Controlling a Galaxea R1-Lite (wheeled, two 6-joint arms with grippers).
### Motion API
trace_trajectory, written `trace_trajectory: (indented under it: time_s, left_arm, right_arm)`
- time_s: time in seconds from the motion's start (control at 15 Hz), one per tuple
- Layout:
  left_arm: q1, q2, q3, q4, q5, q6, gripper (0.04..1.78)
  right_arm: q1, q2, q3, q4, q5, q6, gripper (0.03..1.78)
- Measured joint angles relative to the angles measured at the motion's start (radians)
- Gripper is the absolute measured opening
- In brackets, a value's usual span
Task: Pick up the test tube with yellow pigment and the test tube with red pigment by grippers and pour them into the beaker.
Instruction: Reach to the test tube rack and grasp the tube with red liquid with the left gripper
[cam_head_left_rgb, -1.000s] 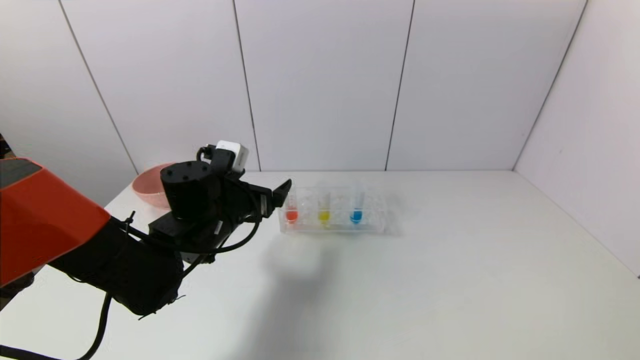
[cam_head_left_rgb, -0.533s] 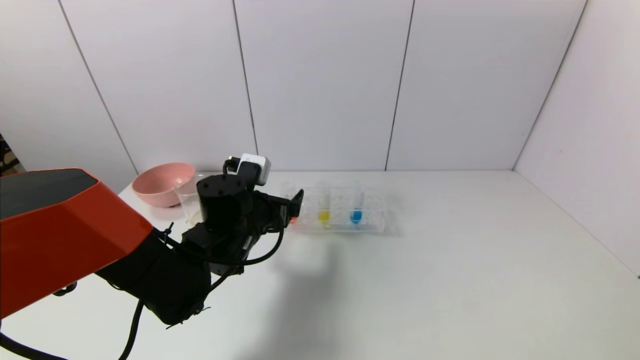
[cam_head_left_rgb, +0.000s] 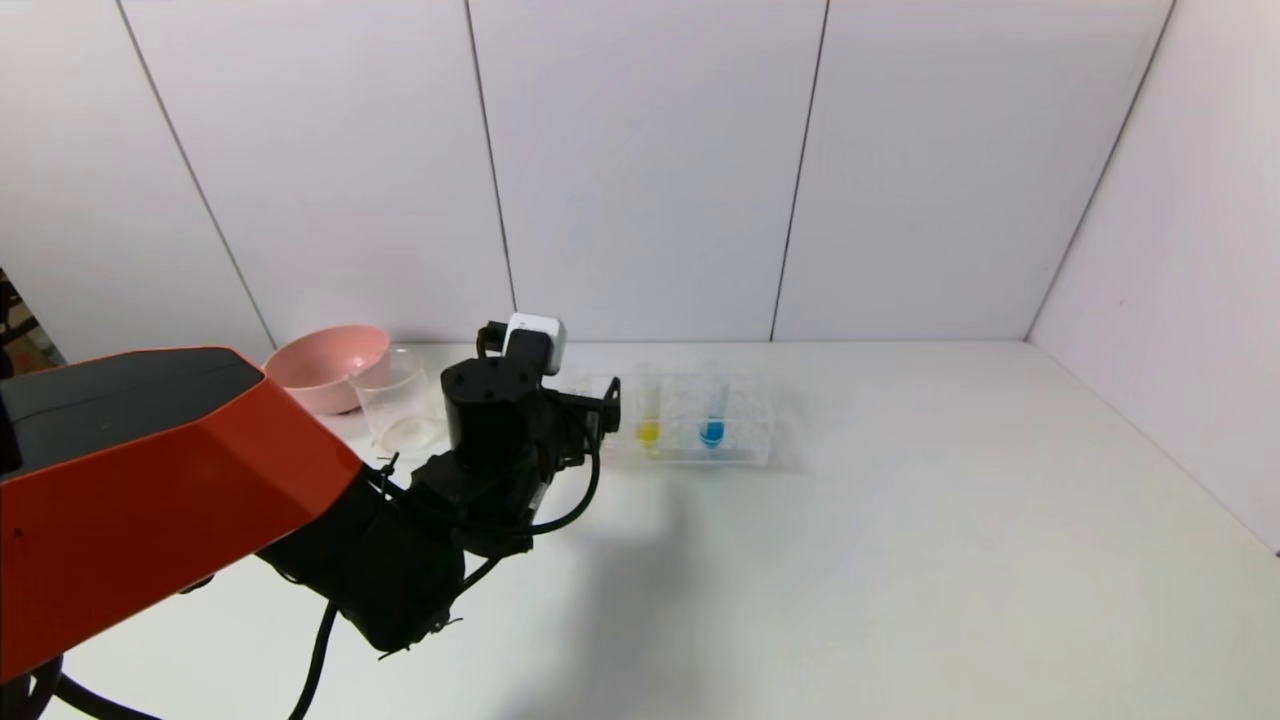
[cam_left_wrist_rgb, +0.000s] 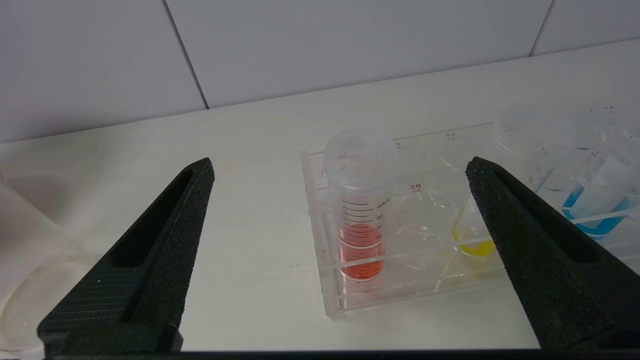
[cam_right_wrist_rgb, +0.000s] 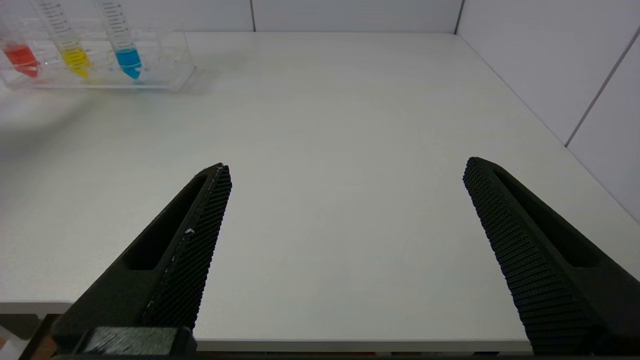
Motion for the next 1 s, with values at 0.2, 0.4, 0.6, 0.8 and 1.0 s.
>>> trace_trajectory:
  time_s: [0.2, 0.4, 0.6, 0.8, 1.0]
  left_arm:
    - [-0.006, 0.02, -0.021, 0.002, 0.02, -0.005, 1.76]
    - [-0.008, 0.038, -0.032, 0.003, 0.021, -0.02, 1.76]
    - [-0.008, 0.05, -0.037, 0.004, 0.021, -0.038, 1.76]
    - [-0.005, 0.061, -0.043, 0.004, 0.021, -0.044, 1.76]
    - [-0.001, 0.07, -0.054, 0.007, 0.02, -0.047, 1.76]
  right_arm:
    - [0.0, 0.0, 0.0, 0.0, 0.0, 0.0, 1.7]
    - [0.0, 0.0, 0.0, 0.0, 0.0, 0.0, 1.7]
    - [0.0, 0.0, 0.0, 0.0, 0.0, 0.0, 1.7]
    - [0.0, 0.0, 0.0, 0.0, 0.0, 0.0, 1.7]
    - [0.0, 0.0, 0.0, 0.0, 0.0, 0.0, 1.7]
